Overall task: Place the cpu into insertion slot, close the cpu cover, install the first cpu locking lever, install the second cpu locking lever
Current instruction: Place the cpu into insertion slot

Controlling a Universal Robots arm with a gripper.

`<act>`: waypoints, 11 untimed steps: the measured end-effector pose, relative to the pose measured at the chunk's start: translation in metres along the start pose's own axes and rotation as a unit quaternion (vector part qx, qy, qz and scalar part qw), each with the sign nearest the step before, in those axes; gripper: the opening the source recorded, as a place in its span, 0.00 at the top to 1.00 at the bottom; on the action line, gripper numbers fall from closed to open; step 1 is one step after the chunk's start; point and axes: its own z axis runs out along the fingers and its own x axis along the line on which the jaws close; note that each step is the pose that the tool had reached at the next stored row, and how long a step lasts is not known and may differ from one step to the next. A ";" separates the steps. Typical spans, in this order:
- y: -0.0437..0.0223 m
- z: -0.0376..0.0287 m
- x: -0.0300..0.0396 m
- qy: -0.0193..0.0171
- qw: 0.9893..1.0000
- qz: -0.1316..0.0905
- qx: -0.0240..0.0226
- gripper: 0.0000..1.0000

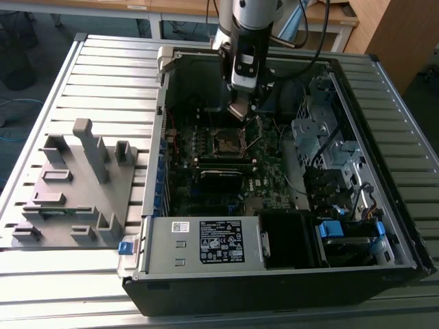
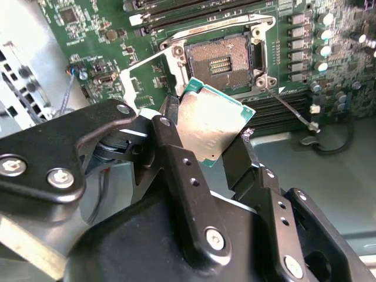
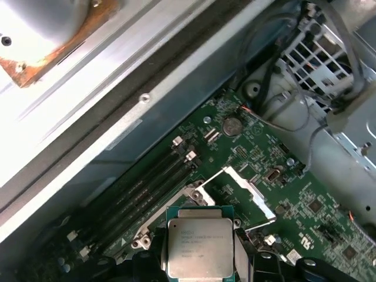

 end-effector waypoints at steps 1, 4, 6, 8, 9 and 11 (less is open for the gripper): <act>0.0000 0.0004 0.0000 -0.001 1.000 0.009 0.000 0.46; -0.0001 0.0016 0.0000 -0.003 0.999 0.037 -0.001 0.46; -0.0002 0.0024 -0.0001 -0.005 0.999 0.054 -0.001 0.46; -0.0003 0.0032 -0.0001 -0.007 0.997 0.072 -0.001 0.46; -0.0003 0.0035 -0.0001 -0.008 0.997 0.081 -0.002 0.46; -0.0003 0.0042 -0.0001 -0.009 0.995 0.100 -0.002 0.46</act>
